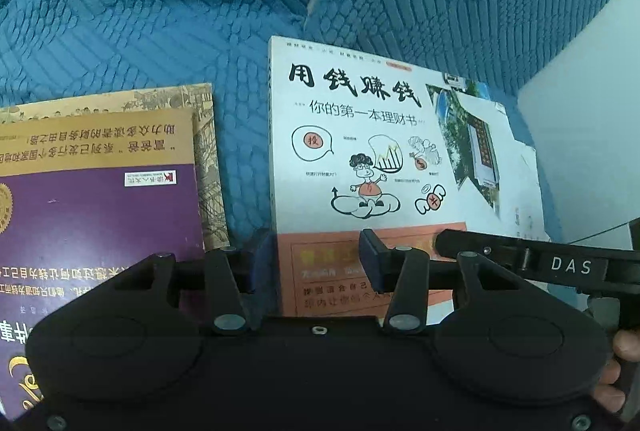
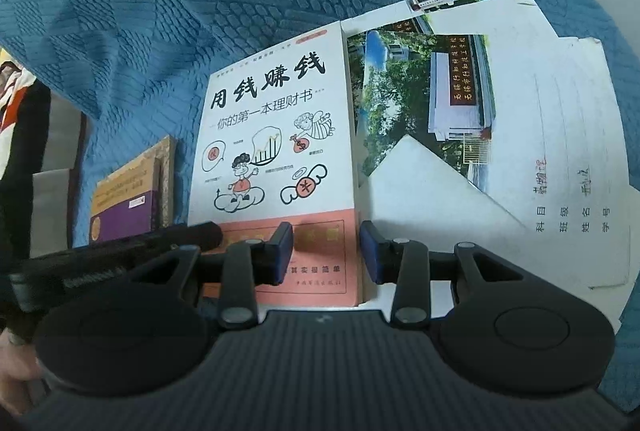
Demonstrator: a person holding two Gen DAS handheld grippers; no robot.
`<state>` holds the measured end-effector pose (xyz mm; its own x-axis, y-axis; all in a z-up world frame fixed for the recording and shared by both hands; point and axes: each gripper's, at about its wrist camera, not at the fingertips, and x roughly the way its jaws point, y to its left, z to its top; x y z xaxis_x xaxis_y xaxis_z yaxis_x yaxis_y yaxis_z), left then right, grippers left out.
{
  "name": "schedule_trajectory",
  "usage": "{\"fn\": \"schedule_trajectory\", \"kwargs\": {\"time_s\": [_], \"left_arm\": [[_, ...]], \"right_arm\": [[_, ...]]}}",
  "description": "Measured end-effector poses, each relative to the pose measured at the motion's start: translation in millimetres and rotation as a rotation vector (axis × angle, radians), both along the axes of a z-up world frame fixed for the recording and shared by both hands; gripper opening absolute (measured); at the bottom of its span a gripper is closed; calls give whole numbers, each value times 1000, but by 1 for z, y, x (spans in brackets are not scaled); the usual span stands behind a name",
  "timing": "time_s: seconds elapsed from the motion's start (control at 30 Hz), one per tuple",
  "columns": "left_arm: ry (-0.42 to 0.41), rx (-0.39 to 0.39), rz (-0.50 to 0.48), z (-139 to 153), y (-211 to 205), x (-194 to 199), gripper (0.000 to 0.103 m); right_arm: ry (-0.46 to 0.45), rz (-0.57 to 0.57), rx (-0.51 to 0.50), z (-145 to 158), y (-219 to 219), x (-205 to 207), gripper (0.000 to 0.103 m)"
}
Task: Organize objects
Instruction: 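Close both grippers on the white-orange book's edge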
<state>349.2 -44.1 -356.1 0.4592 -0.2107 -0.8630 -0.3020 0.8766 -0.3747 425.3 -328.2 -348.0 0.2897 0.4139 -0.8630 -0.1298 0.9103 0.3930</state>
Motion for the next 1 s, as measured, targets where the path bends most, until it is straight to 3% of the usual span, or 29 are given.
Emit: {"fn": "schedule_trajectory", "kwargs": {"time_s": [0.37,0.87,1.0], "left_arm": [[-3,-62,41,4,4,-6,51],[36,-132,4,18,-15,-36,47],[32,-115,-16,26,-28,-48,47]], "right_arm": [[-3,16,36,1,-7,-4,41],[-51,59,16,10,-25,-44,41],[-56,57,27,11,-33,-56,41]]}}
